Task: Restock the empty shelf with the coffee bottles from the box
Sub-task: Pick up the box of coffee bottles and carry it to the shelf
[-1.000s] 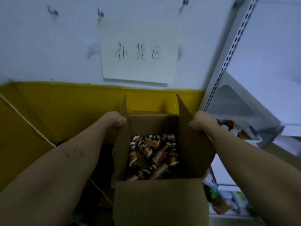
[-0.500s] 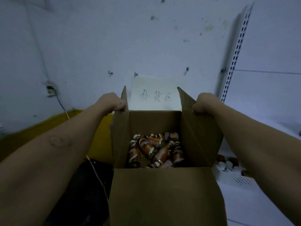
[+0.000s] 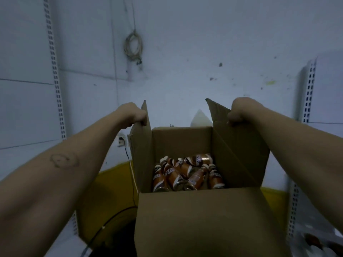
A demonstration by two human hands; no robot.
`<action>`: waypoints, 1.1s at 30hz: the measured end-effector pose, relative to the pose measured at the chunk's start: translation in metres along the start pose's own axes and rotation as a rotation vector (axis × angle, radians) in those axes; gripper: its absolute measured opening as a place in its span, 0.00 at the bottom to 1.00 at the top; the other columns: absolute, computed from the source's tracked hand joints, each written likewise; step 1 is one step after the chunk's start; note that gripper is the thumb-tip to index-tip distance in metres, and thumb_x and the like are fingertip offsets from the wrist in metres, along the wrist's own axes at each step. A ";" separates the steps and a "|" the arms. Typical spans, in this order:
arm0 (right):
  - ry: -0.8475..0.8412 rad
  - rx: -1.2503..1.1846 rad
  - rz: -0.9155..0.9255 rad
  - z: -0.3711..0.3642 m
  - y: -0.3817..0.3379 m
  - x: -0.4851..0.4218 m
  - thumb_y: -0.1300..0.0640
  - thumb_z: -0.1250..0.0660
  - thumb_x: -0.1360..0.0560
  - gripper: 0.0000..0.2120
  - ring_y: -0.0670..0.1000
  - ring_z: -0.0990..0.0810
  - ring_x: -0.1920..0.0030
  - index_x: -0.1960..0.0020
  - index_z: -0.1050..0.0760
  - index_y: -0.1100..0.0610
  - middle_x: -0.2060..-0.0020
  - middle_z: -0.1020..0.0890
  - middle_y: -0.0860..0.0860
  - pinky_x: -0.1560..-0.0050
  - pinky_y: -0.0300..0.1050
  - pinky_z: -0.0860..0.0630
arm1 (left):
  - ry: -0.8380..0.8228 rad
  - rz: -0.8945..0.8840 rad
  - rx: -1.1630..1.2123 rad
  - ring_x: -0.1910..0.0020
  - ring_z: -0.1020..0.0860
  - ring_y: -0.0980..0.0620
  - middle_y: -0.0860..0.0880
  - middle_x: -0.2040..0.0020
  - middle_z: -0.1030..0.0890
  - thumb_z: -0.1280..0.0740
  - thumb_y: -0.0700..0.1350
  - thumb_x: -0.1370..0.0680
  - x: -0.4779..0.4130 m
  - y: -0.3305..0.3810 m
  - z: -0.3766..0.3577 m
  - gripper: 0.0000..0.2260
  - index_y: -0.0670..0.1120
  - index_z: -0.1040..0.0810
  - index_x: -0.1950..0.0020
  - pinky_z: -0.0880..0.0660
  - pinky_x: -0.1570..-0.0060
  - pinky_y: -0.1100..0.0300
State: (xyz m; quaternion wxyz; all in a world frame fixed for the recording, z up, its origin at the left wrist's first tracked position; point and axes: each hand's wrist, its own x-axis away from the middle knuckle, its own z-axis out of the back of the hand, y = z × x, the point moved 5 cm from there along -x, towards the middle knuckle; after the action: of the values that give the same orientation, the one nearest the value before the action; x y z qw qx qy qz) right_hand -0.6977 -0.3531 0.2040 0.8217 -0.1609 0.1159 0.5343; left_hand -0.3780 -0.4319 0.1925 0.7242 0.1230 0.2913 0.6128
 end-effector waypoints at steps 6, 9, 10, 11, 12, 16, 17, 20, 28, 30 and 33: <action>0.100 -0.084 0.124 0.043 -0.072 0.010 0.53 0.27 0.30 0.15 0.58 0.24 0.57 0.65 0.32 0.58 0.64 0.26 0.54 0.54 0.50 0.25 | 0.180 0.061 -0.024 0.71 0.29 0.45 0.40 0.63 0.25 0.29 0.43 0.30 0.035 -0.029 0.097 0.11 0.37 0.26 0.57 0.31 0.70 0.57; 0.117 -0.129 0.195 0.062 -0.116 0.020 0.52 0.26 0.31 0.16 0.58 0.23 0.56 0.65 0.32 0.57 0.64 0.26 0.54 0.53 0.51 0.24 | 0.258 0.114 -0.043 0.70 0.28 0.46 0.41 0.63 0.25 0.28 0.43 0.31 0.061 -0.054 0.140 0.10 0.38 0.26 0.59 0.30 0.71 0.58; 0.115 -0.139 0.219 0.066 -0.130 0.025 0.51 0.26 0.31 0.17 0.58 0.23 0.55 0.65 0.32 0.57 0.64 0.26 0.54 0.52 0.51 0.24 | 0.282 0.132 -0.046 0.71 0.29 0.46 0.41 0.63 0.25 0.29 0.43 0.31 0.070 -0.062 0.154 0.10 0.38 0.26 0.58 0.31 0.72 0.59; 0.106 -0.147 0.244 0.069 -0.145 0.029 0.51 0.26 0.31 0.17 0.59 0.23 0.54 0.65 0.33 0.57 0.64 0.27 0.54 0.50 0.52 0.23 | 0.302 0.154 -0.052 0.72 0.29 0.47 0.41 0.64 0.25 0.29 0.42 0.30 0.079 -0.071 0.167 0.10 0.37 0.26 0.59 0.32 0.74 0.60; 0.097 -0.151 0.271 0.071 -0.160 0.034 0.50 0.25 0.31 0.18 0.59 0.23 0.54 0.65 0.33 0.57 0.64 0.27 0.54 0.48 0.53 0.23 | 0.319 0.177 -0.059 0.72 0.29 0.47 0.41 0.65 0.26 0.29 0.42 0.30 0.090 -0.079 0.180 0.10 0.37 0.27 0.59 0.32 0.75 0.60; 0.050 -0.160 0.388 0.075 -0.218 0.062 0.48 0.25 0.31 0.20 0.58 0.24 0.55 0.66 0.32 0.59 0.65 0.27 0.55 0.49 0.51 0.24 | 0.375 0.267 -0.104 0.71 0.28 0.45 0.40 0.65 0.26 0.28 0.42 0.30 0.139 -0.116 0.227 0.10 0.38 0.28 0.62 0.30 0.69 0.57; 0.038 -0.164 0.425 0.074 -0.231 0.072 0.48 0.25 0.30 0.21 0.58 0.24 0.56 0.66 0.31 0.60 0.66 0.28 0.55 0.51 0.50 0.26 | 0.384 0.292 -0.114 0.71 0.28 0.45 0.40 0.64 0.26 0.28 0.41 0.29 0.153 -0.126 0.237 0.10 0.38 0.28 0.61 0.30 0.68 0.57; 0.024 -0.188 0.535 0.072 -0.268 0.102 0.46 0.26 0.29 0.22 0.58 0.26 0.56 0.58 0.29 0.64 0.66 0.29 0.56 0.54 0.48 0.30 | 0.420 0.365 -0.141 0.69 0.28 0.44 0.39 0.60 0.25 0.28 0.41 0.29 0.198 -0.151 0.263 0.12 0.37 0.27 0.53 0.30 0.69 0.59; -0.062 -0.281 0.793 0.060 -0.369 0.190 0.44 0.26 0.30 0.27 0.59 0.27 0.56 0.52 0.25 0.70 0.61 0.27 0.59 0.52 0.49 0.31 | 0.530 0.622 -0.263 0.69 0.29 0.45 0.42 0.63 0.29 0.29 0.40 0.27 0.332 -0.196 0.307 0.15 0.38 0.29 0.44 0.34 0.75 0.57; -0.084 -0.296 0.866 0.056 -0.389 0.213 0.44 0.27 0.29 0.31 0.62 0.25 0.48 0.41 0.26 0.71 0.50 0.23 0.63 0.50 0.49 0.30 | 0.560 0.691 -0.291 0.68 0.29 0.45 0.41 0.59 0.27 0.29 0.40 0.28 0.363 -0.205 0.314 0.14 0.39 0.30 0.46 0.34 0.75 0.57; -0.135 -0.308 0.979 0.044 -0.415 0.247 0.44 0.26 0.30 0.32 0.61 0.25 0.50 0.41 0.26 0.70 0.51 0.24 0.62 0.52 0.48 0.30 | 0.605 0.790 -0.310 0.68 0.28 0.44 0.38 0.52 0.26 0.29 0.40 0.28 0.407 -0.212 0.317 0.15 0.39 0.30 0.47 0.33 0.74 0.57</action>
State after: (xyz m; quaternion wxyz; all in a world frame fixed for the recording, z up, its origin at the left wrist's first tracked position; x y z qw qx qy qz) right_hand -0.2175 -0.2850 0.2135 0.4479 -0.1719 0.0441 0.8763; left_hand 0.0093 -0.0312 0.2222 0.3308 -0.0676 0.3245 0.8836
